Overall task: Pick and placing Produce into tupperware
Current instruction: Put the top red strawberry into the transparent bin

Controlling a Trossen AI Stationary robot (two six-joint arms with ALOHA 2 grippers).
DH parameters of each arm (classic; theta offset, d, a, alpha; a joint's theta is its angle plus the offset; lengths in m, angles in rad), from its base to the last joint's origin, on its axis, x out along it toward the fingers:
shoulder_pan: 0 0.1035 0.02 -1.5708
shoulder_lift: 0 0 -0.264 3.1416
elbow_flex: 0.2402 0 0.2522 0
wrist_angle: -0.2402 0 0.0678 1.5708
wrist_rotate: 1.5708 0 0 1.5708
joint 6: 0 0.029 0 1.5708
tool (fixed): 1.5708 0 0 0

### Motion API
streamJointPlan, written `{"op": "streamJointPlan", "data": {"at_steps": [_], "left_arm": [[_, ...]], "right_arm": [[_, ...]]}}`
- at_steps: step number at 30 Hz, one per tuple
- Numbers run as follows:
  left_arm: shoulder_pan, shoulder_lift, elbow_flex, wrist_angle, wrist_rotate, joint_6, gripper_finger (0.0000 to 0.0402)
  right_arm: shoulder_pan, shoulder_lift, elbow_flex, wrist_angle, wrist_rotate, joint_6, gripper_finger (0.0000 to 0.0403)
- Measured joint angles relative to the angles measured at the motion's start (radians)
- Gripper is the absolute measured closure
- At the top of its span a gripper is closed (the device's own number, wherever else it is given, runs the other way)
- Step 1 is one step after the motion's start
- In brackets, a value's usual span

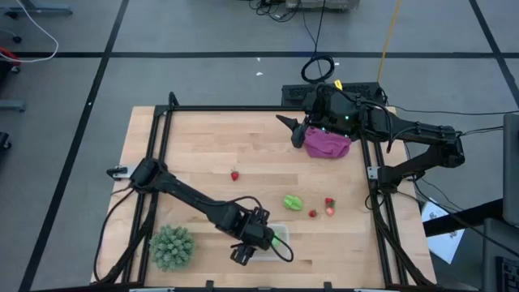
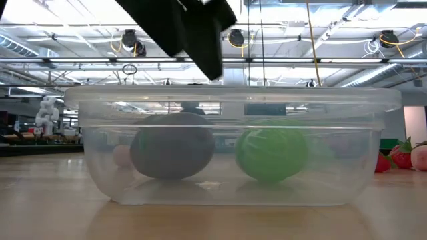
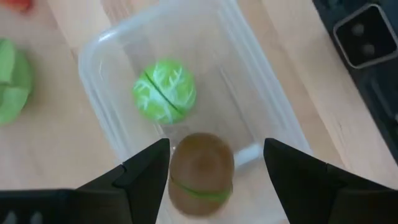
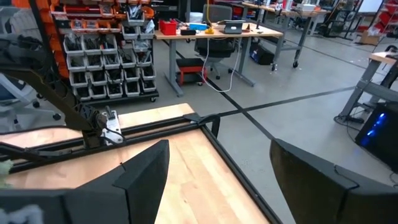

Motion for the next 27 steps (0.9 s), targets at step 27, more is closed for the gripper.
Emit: {"op": "streamJointPlan", "data": {"at_steps": [27], "left_arm": [[0.209,-0.031,-0.035,-0.541,-0.185,-0.047,0.0137]], "right_arm": [[0.019,-0.016,0.000,-0.044,0.001,-0.071,0.0135]]}}
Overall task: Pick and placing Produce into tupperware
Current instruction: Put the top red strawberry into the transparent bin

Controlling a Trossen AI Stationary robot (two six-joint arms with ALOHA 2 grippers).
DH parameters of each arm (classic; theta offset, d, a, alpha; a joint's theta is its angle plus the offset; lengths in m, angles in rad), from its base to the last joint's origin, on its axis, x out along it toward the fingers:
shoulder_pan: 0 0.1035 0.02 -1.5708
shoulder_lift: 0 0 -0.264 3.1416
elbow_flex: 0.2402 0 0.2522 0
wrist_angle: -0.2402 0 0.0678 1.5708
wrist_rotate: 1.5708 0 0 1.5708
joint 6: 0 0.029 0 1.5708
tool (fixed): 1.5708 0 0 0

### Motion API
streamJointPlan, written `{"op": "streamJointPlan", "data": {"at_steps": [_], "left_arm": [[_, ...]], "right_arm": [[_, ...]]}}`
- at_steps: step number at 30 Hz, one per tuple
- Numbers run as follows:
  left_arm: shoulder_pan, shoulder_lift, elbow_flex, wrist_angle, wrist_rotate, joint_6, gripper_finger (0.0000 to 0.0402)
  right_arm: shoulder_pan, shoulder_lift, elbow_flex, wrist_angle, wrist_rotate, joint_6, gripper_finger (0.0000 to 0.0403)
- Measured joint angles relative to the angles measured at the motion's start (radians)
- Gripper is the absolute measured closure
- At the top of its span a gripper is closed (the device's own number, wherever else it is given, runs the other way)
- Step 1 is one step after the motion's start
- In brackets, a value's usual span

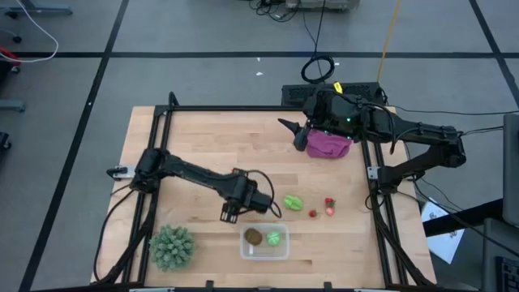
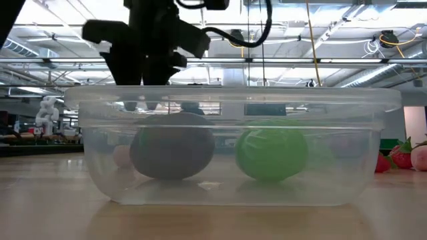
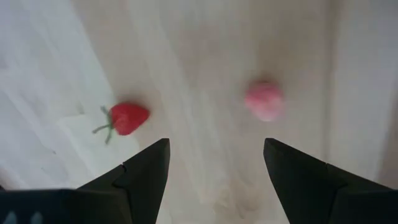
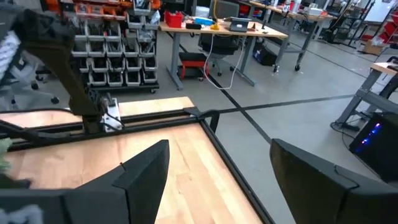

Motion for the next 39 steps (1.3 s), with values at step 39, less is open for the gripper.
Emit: {"op": "streamJointPlan", "data": {"at_steps": [39], "left_arm": [[0.425,-0.395,-0.608,0.619,0.170,0.176,0.0137]], "right_arm": [[-0.001,-0.051,0.000,0.007,0.001,-0.062,0.0135]]}}
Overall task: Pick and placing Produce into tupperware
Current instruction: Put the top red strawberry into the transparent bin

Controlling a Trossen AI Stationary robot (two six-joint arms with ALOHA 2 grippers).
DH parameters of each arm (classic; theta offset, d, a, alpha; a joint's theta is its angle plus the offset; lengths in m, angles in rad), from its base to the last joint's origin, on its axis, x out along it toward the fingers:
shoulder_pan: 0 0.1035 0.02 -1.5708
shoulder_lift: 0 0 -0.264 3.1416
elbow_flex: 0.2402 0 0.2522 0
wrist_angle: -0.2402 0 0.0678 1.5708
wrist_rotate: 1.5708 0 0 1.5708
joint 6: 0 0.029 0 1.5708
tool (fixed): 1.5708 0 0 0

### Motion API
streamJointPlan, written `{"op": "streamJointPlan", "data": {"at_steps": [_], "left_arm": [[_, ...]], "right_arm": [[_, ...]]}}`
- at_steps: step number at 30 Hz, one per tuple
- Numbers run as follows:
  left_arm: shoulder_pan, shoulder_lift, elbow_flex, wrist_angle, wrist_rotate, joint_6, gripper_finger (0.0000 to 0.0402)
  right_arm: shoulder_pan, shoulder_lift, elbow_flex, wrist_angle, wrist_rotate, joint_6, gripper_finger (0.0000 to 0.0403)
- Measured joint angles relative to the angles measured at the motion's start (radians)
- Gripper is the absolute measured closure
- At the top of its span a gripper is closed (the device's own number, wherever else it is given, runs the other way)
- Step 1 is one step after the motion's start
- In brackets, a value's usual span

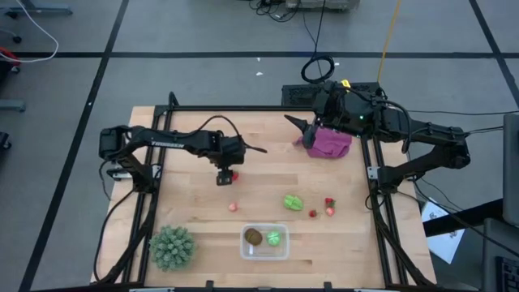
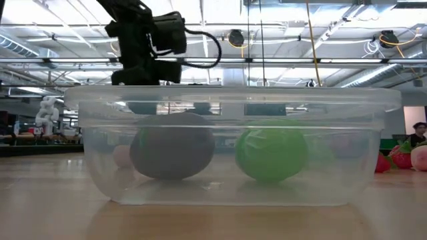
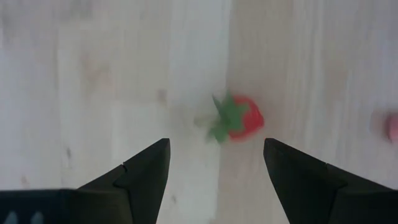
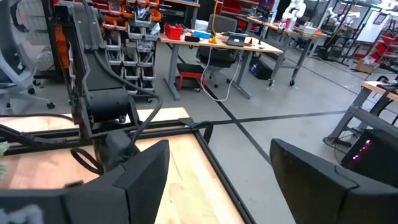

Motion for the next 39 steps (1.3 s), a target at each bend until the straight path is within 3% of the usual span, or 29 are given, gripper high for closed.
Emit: {"op": "streamJointPlan", "data": {"at_steps": [20,39], "left_arm": [[-0.007,0.136,0.002,0.090,0.063,-0.024,0.0137],[-0.007,0.152,0.002,0.051,0.076,-0.001,0.0137]], "right_arm": [[0.000,0.000,0.000,-0.001,0.000,-0.005,0.0135],[0.000,0.000,0.000,-0.007,0.000,-0.005,0.0135]]}}
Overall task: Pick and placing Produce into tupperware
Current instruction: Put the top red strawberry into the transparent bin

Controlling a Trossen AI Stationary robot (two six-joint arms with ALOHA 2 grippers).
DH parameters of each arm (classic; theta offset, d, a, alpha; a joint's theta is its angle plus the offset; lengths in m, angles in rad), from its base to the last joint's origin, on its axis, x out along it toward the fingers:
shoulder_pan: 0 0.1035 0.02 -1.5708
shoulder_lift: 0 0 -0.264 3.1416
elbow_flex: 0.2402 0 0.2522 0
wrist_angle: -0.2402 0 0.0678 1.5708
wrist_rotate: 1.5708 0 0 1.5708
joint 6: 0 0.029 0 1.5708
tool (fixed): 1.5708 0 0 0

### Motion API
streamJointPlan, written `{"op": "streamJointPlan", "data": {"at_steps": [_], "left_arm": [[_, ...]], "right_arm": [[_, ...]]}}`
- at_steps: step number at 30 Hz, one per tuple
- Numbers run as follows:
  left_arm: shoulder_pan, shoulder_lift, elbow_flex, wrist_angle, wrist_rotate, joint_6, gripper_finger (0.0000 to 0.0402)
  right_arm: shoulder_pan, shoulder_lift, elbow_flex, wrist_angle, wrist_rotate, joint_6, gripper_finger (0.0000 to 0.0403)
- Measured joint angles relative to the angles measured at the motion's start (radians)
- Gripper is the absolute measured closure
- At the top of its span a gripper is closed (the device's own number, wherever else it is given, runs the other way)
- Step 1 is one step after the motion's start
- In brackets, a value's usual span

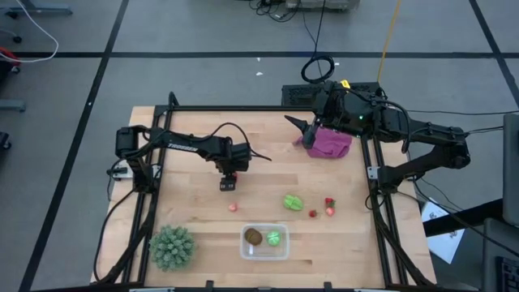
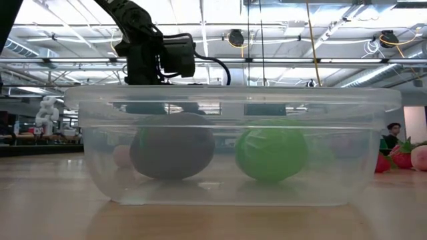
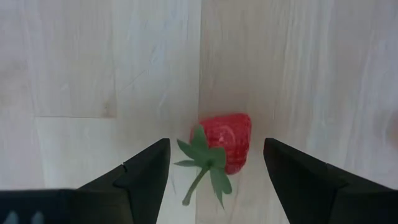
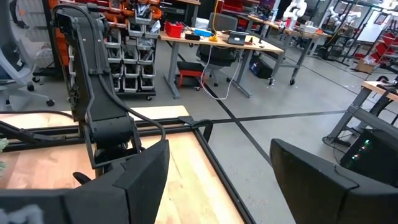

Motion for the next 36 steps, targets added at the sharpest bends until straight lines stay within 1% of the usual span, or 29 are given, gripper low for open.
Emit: {"op": "streamJointPlan", "data": {"at_steps": [7,16,28,31,36], "left_arm": [[-0.010,0.000,0.000,0.011,-0.001,0.003,0.0142],[-0.020,0.000,0.000,0.014,-0.001,0.002,0.0197],[-0.020,-0.001,0.000,0.014,0.000,0.002,0.0254],[-0.020,-0.002,0.000,0.014,0.000,0.002,0.0262],[-0.023,-0.002,0.000,0.013,0.000,0.001,0.0262]], "right_arm": [[0.000,0.000,0.000,0.000,0.000,0.000,0.0135],[0.000,0.000,0.000,0.000,0.000,0.008,0.0135],[0.000,0.000,0.000,0.000,0.000,0.024,0.0135],[0.000,0.000,0.000,0.000,0.000,0.024,0.0135],[0.000,0.000,0.000,0.004,0.000,0.023,0.0135]]}}
